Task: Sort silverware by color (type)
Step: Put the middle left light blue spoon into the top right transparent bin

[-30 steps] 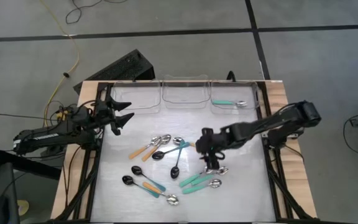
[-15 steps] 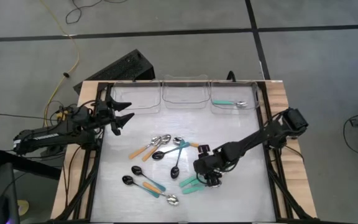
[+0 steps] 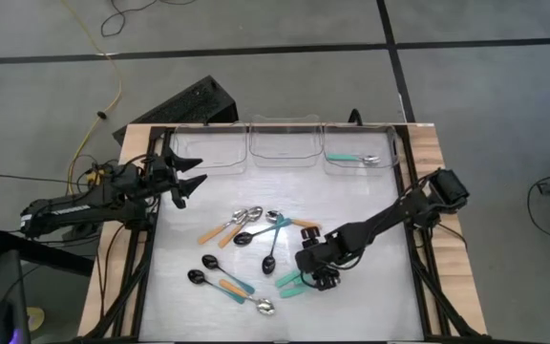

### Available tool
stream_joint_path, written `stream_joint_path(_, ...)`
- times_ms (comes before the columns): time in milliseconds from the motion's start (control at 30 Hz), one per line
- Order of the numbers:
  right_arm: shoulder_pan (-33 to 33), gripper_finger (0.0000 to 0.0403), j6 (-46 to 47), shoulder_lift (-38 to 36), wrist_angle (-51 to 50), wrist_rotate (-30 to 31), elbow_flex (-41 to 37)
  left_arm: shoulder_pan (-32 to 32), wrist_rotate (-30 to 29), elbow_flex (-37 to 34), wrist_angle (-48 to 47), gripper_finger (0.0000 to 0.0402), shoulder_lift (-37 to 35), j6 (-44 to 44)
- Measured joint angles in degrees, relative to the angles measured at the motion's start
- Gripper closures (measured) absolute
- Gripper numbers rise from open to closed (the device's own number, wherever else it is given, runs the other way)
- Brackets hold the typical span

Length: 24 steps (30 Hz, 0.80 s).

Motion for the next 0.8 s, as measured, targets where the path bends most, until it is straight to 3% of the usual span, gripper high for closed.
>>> stream_joint_path(800,0.94,0.0154,0.07,1.71,4.65,1.67,-1.83,0.01,-0.02,0.00,-0.56,0.0124,0.00,-0.94)
